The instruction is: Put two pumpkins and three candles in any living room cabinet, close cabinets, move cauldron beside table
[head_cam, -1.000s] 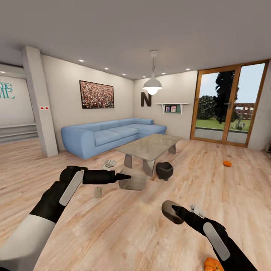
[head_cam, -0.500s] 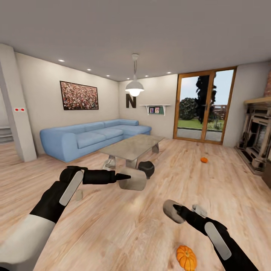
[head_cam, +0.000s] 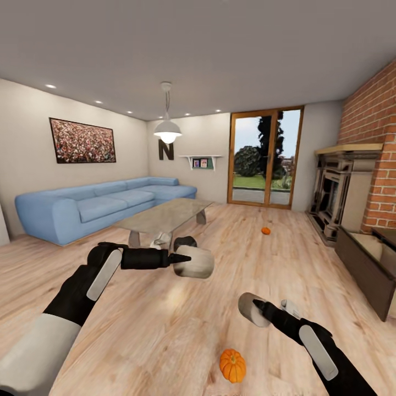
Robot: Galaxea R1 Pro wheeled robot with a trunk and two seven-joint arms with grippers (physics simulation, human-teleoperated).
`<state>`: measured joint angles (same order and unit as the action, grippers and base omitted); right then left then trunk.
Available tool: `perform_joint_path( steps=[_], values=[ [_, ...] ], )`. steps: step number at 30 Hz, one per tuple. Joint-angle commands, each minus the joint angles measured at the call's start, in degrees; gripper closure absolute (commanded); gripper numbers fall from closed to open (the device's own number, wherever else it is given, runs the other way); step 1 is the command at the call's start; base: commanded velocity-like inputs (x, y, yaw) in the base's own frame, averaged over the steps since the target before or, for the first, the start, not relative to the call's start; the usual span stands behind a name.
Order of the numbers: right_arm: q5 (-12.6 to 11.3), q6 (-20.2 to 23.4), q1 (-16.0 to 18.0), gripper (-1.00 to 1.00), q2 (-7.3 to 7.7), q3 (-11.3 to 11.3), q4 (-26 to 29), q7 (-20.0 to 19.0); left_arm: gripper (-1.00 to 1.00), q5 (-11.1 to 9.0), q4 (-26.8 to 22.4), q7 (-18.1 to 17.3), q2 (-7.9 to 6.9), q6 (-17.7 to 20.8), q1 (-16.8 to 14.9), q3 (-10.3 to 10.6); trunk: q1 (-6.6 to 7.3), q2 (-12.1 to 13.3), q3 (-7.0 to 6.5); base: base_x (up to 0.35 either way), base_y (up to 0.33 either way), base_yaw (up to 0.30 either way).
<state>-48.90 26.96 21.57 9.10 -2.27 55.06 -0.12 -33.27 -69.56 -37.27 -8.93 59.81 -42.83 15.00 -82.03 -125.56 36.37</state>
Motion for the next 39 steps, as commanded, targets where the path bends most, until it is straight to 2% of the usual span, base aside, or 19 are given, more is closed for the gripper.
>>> perform_joint_path(
  steps=[1, 20, 27, 33, 39],
  values=[
    [-0.3, 0.1, 0.1, 1.00, 0.04, -0.1, 0.0, 0.0, 1.00, -0.1, -0.1, -0.3, -0.03, 0.2, -0.1, 0.0, 0.02, 0.0, 0.01, -0.062, -0.284, -0.249],
    [-0.4, 0.0, 0.1, 1.00, 0.04, -0.1, -0.3, -0.1, 1.00, -0.1, 0.2, -0.3, -0.06, 0.2, -0.1, 0.0, 0.02, 0.0, -0.90, -0.007, -0.289, -0.241],
    [-0.4, 0.1, 0.1, 1.00, 0.10, 0.2, -0.6, 0.0, 1.00, -0.1, 0.2, -0.3, -0.05, 0.2, -0.1, 0.0, 0.02, 0.0, -0.79, 0.000, -0.294, -0.049],
    [-0.3, 0.2, 0.1, 1.00, 0.12, 2.0, -1.4, 0.0, 1.00, -0.2, 0.2, -0.3, -0.07, 0.0, 0.1, 0.0, 0.02, 0.0, -0.30, 0.000, -0.295, -0.006],
    [-0.3, 0.2, 0.1, 1.00, 0.13, 2.4, -1.6, 0.0, 1.00, -0.2, -0.1, -0.4, -0.04, -1.5, 1.1, 0.0, 0.02, 0.0, 0.26, 0.003, -0.119, -0.001]
  ],
)
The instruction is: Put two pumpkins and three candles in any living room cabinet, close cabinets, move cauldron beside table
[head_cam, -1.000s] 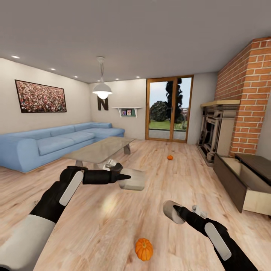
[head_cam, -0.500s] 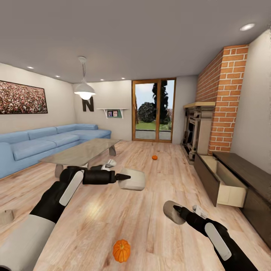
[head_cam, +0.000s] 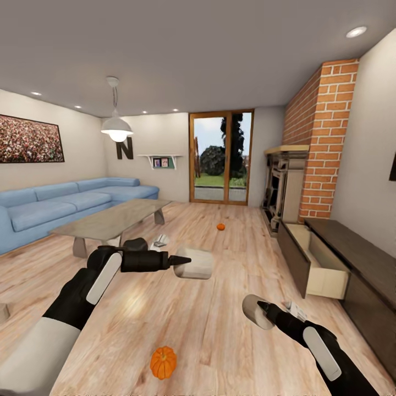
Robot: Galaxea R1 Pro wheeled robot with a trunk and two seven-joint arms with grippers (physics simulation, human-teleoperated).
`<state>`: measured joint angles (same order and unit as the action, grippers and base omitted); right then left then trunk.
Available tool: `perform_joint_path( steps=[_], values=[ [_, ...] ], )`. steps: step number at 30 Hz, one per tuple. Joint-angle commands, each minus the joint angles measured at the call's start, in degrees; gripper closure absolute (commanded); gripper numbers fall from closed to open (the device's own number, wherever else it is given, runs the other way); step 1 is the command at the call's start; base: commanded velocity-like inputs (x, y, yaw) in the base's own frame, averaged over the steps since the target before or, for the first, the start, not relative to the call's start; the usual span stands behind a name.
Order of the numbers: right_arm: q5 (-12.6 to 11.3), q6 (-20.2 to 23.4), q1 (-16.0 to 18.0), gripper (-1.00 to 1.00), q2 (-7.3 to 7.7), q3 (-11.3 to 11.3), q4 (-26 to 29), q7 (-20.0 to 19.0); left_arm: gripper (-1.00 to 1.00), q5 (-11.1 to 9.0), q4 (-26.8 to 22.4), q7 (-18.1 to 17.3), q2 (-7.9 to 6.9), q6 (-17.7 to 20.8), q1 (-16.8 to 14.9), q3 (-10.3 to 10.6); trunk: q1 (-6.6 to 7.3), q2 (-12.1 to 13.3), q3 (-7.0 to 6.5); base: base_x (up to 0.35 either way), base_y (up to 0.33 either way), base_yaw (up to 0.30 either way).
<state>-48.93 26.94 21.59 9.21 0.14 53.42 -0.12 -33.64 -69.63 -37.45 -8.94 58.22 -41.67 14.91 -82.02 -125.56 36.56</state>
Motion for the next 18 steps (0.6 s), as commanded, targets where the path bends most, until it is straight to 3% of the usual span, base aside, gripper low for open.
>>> perform_joint_path(
  steps=[1, 7, 18],
  values=[
    [-0.3, 0.2, 0.0, 1.00, 0.02, 0.1, 0.0, 0.0, 1.00, 0.2, 0.0, -0.2, -0.03, 0.0, 0.0, 0.0, 0.01, 0.0, 0.16, 0.074, -0.027, 0.000],
    [-0.3, 0.7, 0.0, 1.00, 0.02, 0.1, 0.0, 0.0, 1.00, 0.2, 0.1, -0.2, -0.03, -0.1, 0.1, 0.1, 0.01, 0.0, 0.73, 0.192, -0.011, 0.000],
    [-0.3, 1.3, 0.0, 1.00, -0.03, 0.1, 0.0, -0.1, 1.00, 0.2, 0.3, -0.1, -0.03, -0.2, 0.1, 0.1, 0.01, 0.0, 1.76, 0.293, -0.016, 0.000]
  ],
)
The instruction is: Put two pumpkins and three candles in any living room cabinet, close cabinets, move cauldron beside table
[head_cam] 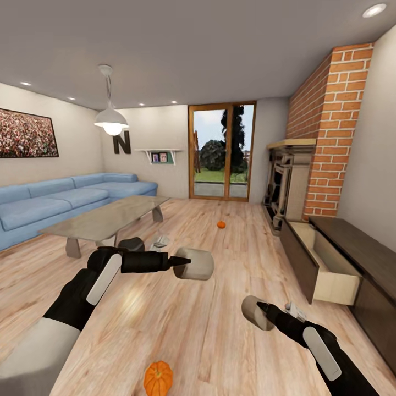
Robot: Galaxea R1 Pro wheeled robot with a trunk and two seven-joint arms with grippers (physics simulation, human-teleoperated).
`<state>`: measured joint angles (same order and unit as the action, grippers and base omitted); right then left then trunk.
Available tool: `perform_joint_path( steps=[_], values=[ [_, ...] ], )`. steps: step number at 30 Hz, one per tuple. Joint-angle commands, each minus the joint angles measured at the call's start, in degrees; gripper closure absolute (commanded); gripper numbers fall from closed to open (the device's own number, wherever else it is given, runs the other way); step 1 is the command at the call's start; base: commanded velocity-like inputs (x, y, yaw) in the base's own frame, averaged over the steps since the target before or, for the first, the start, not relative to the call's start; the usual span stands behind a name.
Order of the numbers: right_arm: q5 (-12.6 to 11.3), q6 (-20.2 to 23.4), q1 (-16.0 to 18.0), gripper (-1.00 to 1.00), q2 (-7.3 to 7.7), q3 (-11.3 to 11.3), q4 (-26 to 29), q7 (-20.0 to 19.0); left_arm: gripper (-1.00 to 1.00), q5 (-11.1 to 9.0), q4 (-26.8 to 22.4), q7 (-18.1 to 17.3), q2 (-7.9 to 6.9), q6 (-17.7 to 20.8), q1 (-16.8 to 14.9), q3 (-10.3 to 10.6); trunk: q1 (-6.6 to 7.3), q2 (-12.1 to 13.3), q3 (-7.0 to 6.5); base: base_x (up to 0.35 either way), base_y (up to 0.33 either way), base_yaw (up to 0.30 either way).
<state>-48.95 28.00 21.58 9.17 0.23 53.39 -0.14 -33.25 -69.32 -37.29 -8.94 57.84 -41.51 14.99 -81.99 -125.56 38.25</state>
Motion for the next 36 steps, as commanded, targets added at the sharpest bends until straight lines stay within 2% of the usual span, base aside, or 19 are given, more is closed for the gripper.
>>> perform_joint_path(
  steps=[1, 15, 36],
  values=[
    [-0.3, 0.2, 0.0, 1.00, 0.01, 0.0, 0.0, 0.0, 1.00, -0.2, 0.0, -0.2, -0.03, 0.2, -0.1, 0.0, -0.02, 0.0, 0.15, 0.289, -0.116, 0.000],
    [-0.3, 0.2, 0.0, 1.00, -0.02, 0.0, 0.0, 0.0, 1.00, -0.1, 0.1, -0.2, -0.03, 0.2, -0.1, 0.0, -0.02, 0.0, 0.34, 0.259, -0.211, -0.132],
    [-0.4, 0.2, 0.0, 1.00, -0.02, -0.1, 0.0, 0.0, 1.00, -0.1, 0.2, -0.2, -0.03, -1.0, -0.1, 0.0, -0.02, 0.0, 0.35, 0.253, -0.229, -0.007]
  ],
)
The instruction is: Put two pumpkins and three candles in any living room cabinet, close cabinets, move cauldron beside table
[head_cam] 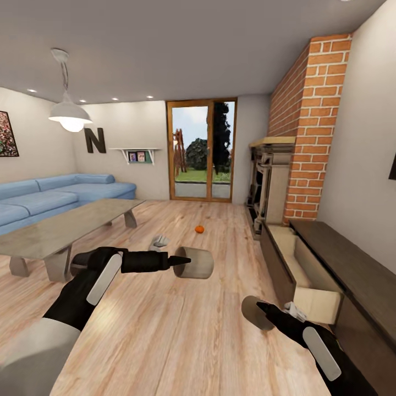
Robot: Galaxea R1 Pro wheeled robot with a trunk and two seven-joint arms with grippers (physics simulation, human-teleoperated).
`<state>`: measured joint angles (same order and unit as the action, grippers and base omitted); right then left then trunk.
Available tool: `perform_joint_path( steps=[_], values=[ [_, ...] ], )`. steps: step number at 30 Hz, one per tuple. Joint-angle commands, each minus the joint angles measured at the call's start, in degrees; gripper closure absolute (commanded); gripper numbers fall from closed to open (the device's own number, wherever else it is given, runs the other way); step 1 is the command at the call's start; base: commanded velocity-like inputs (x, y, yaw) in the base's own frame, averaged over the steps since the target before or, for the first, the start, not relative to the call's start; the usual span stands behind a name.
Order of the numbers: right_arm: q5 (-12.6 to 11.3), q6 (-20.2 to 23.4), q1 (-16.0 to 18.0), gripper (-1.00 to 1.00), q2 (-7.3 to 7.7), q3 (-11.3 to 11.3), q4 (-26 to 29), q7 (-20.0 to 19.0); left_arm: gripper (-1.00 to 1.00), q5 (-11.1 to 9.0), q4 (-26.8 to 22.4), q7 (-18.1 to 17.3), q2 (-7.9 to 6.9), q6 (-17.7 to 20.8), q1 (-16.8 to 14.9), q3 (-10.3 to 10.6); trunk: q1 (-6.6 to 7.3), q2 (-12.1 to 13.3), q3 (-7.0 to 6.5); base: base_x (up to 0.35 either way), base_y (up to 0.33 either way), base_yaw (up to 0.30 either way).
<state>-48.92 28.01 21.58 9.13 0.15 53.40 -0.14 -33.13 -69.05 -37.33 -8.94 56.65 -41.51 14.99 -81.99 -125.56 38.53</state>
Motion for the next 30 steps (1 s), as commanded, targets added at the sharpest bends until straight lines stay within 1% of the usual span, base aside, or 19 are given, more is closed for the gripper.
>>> perform_joint_path(
  steps=[1, 15, 20, 30],
  values=[
    [-0.4, 0.2, 0.0, 1.00, 0.01, 0.0, 0.0, 0.0, 1.00, -0.3, 0.0, -0.2, -0.02, 0.2, -0.1, 0.0, -0.01, 0.0, 0.06, 0.253, -0.229, 0.000],
    [-0.3, 0.3, 0.0, 1.00, 0.00, 0.0, 0.0, 0.0, 1.00, -0.3, 0.0, -0.2, -0.02, 0.2, -0.1, 0.0, -0.01, 0.0, 0.06, 0.253, -0.228, 0.002],
    [-0.3, 0.3, 0.0, 1.00, -0.01, 0.0, 0.1, 0.0, 1.00, -0.3, 0.0, -0.2, -0.02, 0.1, -0.1, 0.0, -0.01, 0.0, 0.06, 0.254, -0.216, 0.113],
    [-0.3, 0.3, 0.0, 1.00, -0.03, 0.0, 0.1, 0.0, 1.00, -0.3, 0.0, -0.2, -0.02, 0.1, -0.1, 0.0, -0.01, 0.0, 0.06, 0.288, -0.138, 0.049]
  ],
)
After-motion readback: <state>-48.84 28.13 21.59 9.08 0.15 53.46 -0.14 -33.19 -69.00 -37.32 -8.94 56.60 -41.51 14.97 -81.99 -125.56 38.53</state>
